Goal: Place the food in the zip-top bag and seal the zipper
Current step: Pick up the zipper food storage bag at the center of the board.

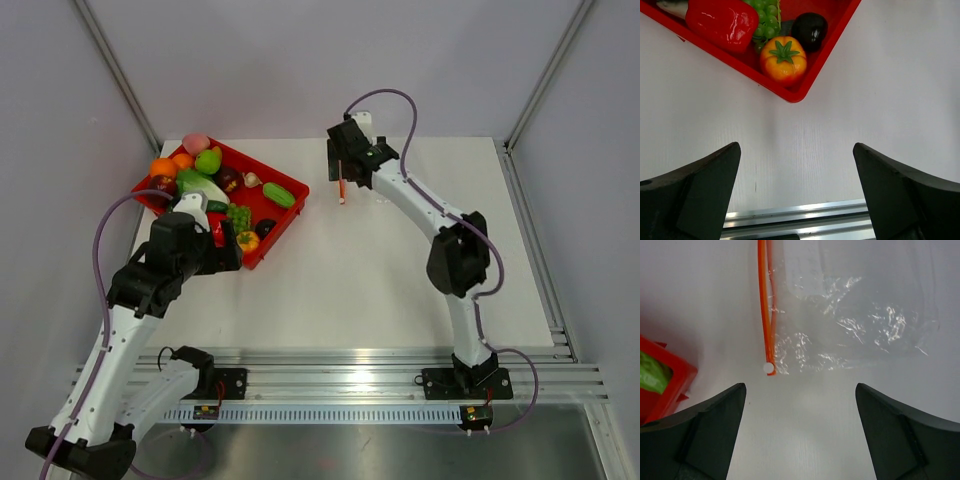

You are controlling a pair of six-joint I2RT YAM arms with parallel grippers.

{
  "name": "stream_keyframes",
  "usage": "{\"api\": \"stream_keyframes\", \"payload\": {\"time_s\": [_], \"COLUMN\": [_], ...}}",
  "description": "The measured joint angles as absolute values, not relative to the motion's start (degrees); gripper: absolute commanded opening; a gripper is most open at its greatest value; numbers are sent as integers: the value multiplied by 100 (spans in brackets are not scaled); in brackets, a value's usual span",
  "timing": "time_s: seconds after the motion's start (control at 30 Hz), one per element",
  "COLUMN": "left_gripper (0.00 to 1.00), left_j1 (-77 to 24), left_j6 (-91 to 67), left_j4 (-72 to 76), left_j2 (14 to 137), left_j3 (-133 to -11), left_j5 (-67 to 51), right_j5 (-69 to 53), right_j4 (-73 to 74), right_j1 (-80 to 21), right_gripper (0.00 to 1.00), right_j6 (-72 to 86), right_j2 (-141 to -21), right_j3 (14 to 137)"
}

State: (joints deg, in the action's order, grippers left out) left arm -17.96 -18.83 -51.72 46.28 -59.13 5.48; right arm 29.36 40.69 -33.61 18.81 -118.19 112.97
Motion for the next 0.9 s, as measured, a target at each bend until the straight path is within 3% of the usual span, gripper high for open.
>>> {"api": "stream_keyframes", "payload": {"time_s": [0.17,0.3,0.47,0.83,0.9], "left_gripper": [99,99,99,99,99], "left_j1": [-1796,-1796,-1796,-1796,-1796], "left_j6": [-1942,-1999,-2049,-2099,-2102], "left_j4": [-5363,-5457,-5452,-5439,-5441], "left_j2": [4609,4591,4547,4567,4593], "left_j3": [-5916,-5916,-5913,-5852,-5846], "left_j5": [493,399,296,174,167], "right_j5": [2867,2749,2759,2777,2779], "right_j4": [4379,4598,4606,4123,4027], "right_j1": [-3345,-3301,-3183,-3122,-3122], "right_gripper": [95,86,80,80,74], "right_j6": [1476,1319,1103,617,567], "right_j2": [-13620,-14667,-15082,-15384,-15478], "right_j3": [13369,14560,14715,14894,14923]}}
